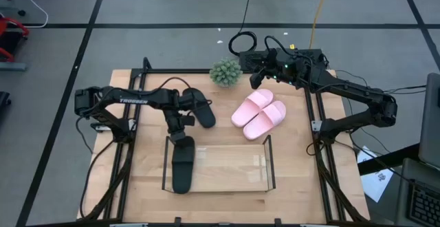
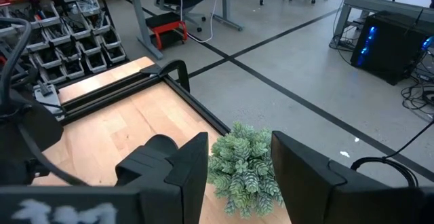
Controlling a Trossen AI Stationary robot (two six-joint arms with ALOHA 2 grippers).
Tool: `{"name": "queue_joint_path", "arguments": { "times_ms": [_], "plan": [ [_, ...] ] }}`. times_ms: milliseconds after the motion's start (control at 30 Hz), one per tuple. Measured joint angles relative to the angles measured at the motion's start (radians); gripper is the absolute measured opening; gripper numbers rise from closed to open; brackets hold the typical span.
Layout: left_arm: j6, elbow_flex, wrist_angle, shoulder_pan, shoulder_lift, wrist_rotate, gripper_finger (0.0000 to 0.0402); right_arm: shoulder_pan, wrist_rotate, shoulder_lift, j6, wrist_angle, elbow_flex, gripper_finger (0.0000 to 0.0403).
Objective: Pick and place slides into the shelf
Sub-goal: Put the left black slipper on the shelf, then put the black slipper on the shelf
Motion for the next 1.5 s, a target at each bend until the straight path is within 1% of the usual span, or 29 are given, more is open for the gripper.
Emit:
{"name": "queue_joint_path", "arguments": {
  "times_ms": [100, 300, 533, 700, 967, 1133, 1400, 1500],
  "plan": [
    [-0.003, 0.0, 0.0, 0.013, 0.0, -0.009, 0.0111, 0.0, -0.001, 0.0, 0.0, 0.0, 0.0, 0.0153],
    [-0.012, 0.0, 0.0, 0.033, 0.0, -0.009, 0.0111, 0.0, -0.048, 0.0, -0.001, 0.0, 0.0, 0.0153],
    [-0.026, 0.0, 0.0, 0.045, 0.0, -0.01, 0.0111, 0.0, -0.05, 0.0, -0.004, -0.001, 0.0, 0.0153],
    [-0.026, 0.0, 0.001, 0.044, 0.0, -0.052, 0.0111, 0.0, -0.05, 0.0, -0.008, -0.001, 0.0, 0.0153],
    [-0.026, 0.0, 0.011, 0.045, 0.0, -0.057, 0.0111, 0.0, -0.05, 0.0, -0.008, -0.001, 0.0, 0.0153],
    [-0.028, 0.0, 0.011, 0.045, 0.0, -0.118, 0.0111, 0.0, -0.05, 0.0, -0.008, -0.001, 0.0, 0.0153],
    [-0.029, 0.0, 0.011, 0.048, 0.0, -0.164, 0.0111, 0.0, -0.051, 0.0, -0.008, -0.001, 0.0, 0.0153],
    [-0.046, 0.0, 0.013, 0.052, 0.0, -0.162, 0.0111, 0.0, -0.05, 0.0, -0.008, 0.0, 0.0, 0.0153]
  ]
}}
